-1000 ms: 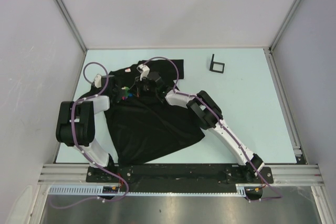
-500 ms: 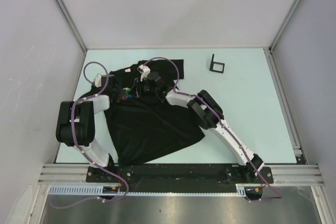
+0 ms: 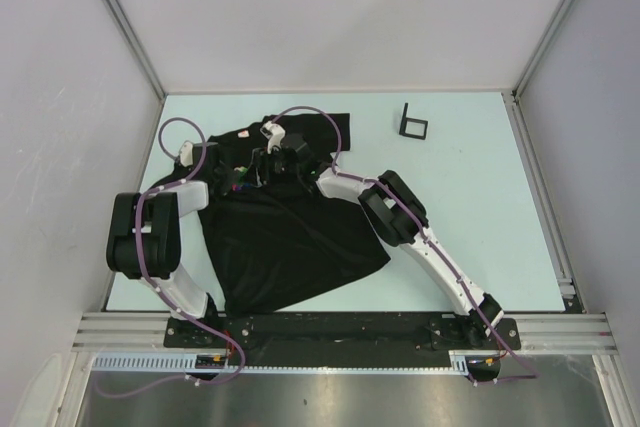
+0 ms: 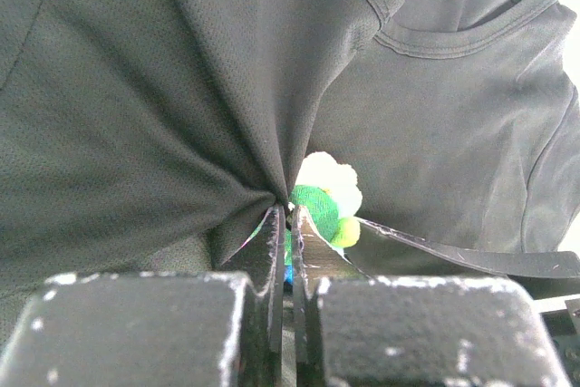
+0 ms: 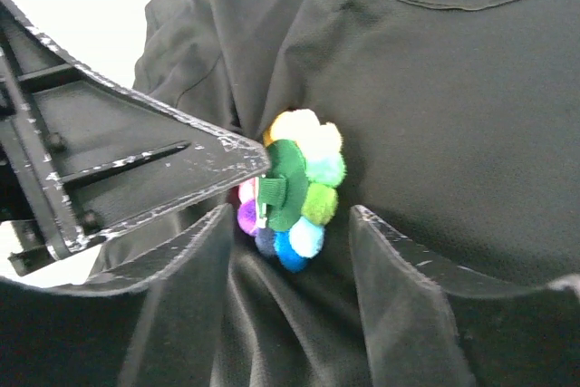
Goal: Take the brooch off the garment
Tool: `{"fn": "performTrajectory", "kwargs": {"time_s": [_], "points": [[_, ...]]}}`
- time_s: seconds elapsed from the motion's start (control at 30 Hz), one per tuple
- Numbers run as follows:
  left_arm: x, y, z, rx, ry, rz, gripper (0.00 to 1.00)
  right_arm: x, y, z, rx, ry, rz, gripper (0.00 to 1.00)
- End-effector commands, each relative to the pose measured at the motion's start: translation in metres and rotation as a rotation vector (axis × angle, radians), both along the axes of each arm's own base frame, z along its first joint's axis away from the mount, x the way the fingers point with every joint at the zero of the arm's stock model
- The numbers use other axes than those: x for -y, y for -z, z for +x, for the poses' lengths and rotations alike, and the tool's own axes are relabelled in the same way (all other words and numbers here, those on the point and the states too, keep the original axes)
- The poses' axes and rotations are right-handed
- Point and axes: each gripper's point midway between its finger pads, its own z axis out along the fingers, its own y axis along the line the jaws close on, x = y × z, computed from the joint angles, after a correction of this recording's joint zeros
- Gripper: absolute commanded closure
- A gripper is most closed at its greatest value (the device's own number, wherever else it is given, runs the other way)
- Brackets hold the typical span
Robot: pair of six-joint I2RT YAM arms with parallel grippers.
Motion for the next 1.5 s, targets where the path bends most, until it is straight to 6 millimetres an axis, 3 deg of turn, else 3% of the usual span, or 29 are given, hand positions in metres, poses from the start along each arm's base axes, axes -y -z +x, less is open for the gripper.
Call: {"fn": "performTrajectory", "kwargs": {"time_s": [0.0,0.13,0.3,0.83,1.07,1.47], "points": [[-0.001,-0.02,0.011,0.045,-0.006,-0.005,1.0,-0.002,-0.031,0.0,0.017,-0.017,0.022,0.39],[-0.001,-0.023,0.01,0.042,-0.006,-0.008,1.0,-0.006,-0.025,-0.001,0.031,-0.021,-0.003,0.35],[0.0,-0.022,0.01,0.031,-0.005,-0.011,1.0,-0.012,-0.017,0.0,0.05,-0.03,-0.041,0.41],[0.003,-0.022,0.011,0.026,0.014,-0.02,1.0,-0.019,-0.002,0.001,0.068,-0.019,-0.081,0.44],[0.004,-0.024,0.011,0.029,0.014,-0.023,1.0,-0.02,-0.002,0.003,0.066,-0.013,-0.086,0.55],[0.006,-0.026,0.012,0.022,0.031,-0.018,1.0,-0.025,0.002,-0.005,0.087,-0.043,-0.12,0.47]]}}
